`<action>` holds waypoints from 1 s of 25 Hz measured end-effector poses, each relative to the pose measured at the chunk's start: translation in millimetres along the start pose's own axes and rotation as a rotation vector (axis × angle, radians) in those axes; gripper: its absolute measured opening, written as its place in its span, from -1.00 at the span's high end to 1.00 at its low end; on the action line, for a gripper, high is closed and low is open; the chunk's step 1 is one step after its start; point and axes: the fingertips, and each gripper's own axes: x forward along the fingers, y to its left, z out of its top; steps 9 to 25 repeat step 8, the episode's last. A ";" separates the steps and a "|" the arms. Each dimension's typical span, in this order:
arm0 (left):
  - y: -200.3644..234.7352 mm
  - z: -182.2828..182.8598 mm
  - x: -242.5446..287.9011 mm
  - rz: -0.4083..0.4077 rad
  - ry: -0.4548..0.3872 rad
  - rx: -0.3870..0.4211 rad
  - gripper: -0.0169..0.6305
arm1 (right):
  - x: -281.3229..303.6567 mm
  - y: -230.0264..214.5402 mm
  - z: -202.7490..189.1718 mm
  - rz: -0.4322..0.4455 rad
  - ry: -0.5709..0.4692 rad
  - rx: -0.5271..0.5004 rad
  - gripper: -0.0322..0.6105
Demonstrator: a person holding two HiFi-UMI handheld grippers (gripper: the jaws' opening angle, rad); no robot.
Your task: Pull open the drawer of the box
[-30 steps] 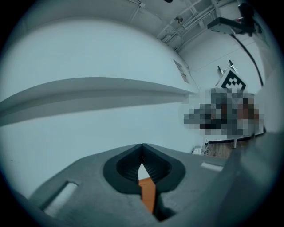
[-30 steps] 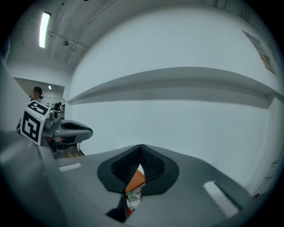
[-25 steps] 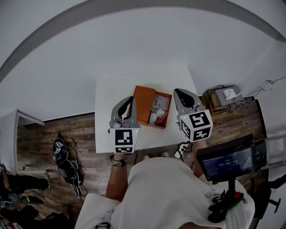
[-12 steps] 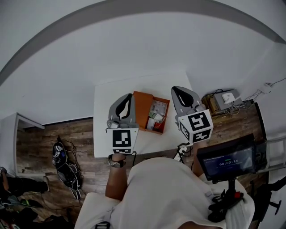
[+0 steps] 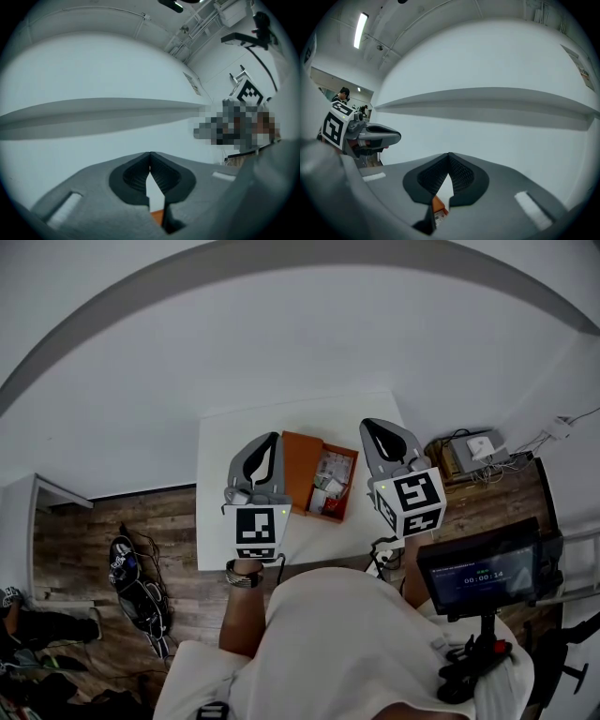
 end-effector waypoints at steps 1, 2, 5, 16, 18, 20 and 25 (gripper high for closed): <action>-0.1 0.5 0.3 -0.002 -0.001 0.000 0.93 | 0.5 0.3 0.4 0.000 0.000 -0.001 0.89; -0.1 1.1 0.6 -0.003 -0.003 0.000 0.93 | 0.9 0.2 1.1 0.000 -0.001 -0.001 0.89; 0.3 2.6 1.6 -0.004 -0.009 0.002 0.93 | 1.8 -0.9 2.0 -0.002 -0.001 -0.004 0.89; 0.1 2.6 2.8 -0.004 -0.014 0.002 0.93 | 2.2 -2.1 0.9 -0.004 0.001 -0.007 0.89; 0.1 2.6 2.8 -0.004 -0.014 0.002 0.93 | 2.2 -2.1 0.9 -0.004 0.001 -0.007 0.89; 0.1 2.6 2.8 -0.004 -0.014 0.002 0.93 | 2.2 -2.1 0.9 -0.004 0.001 -0.007 0.89; 0.1 2.6 2.8 -0.004 -0.014 0.002 0.93 | 2.2 -2.1 0.9 -0.004 0.001 -0.007 0.89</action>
